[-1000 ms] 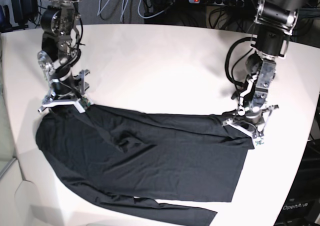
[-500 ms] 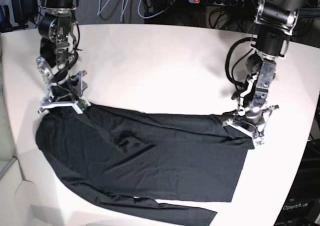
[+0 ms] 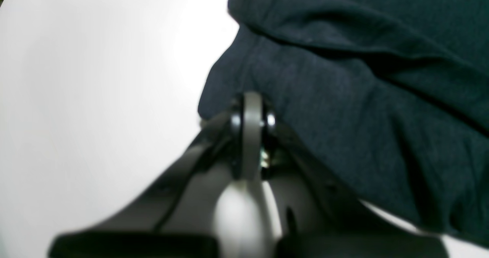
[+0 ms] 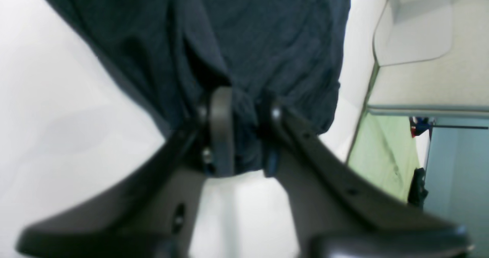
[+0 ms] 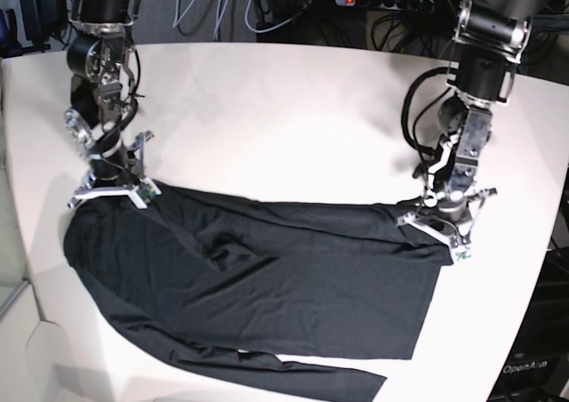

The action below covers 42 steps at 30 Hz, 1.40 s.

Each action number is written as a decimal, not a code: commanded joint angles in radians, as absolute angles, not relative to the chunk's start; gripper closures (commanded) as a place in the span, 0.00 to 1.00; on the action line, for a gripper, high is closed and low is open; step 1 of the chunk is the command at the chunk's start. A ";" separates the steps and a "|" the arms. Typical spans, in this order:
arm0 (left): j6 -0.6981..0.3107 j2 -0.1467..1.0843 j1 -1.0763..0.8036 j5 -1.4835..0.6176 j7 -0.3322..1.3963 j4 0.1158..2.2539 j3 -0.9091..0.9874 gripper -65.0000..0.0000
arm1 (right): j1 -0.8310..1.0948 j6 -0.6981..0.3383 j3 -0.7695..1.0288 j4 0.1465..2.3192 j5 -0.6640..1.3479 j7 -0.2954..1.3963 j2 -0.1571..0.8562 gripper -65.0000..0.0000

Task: Fold the T-shirt properly
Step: 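Lift the gripped shirt edge slightly with both grippers, then drag the held shirt edge toward the robot with both grippers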

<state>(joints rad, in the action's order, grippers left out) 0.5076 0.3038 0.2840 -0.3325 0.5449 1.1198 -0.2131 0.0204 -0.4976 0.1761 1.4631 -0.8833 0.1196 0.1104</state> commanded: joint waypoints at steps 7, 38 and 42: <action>0.512 0.315 0.314 -0.318 0.524 1.139 -0.205 1.00 | -0.051 -0.489 0.183 1.481 -0.880 0.107 0.120 1.00; 0.512 0.331 0.314 -0.318 0.524 1.139 -0.206 1.00 | -0.312 -0.492 0.099 1.198 -0.880 0.105 0.234 0.99; 0.512 0.331 0.314 -0.318 0.524 1.139 -0.206 1.00 | -0.314 -0.490 0.099 1.198 -0.880 0.105 0.232 0.91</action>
<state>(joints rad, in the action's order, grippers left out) 0.5079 0.3195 0.2855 -0.3325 0.5449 1.1202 -0.2115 -0.2848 -0.5011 0.0952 1.1824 -0.8833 0.1188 0.2207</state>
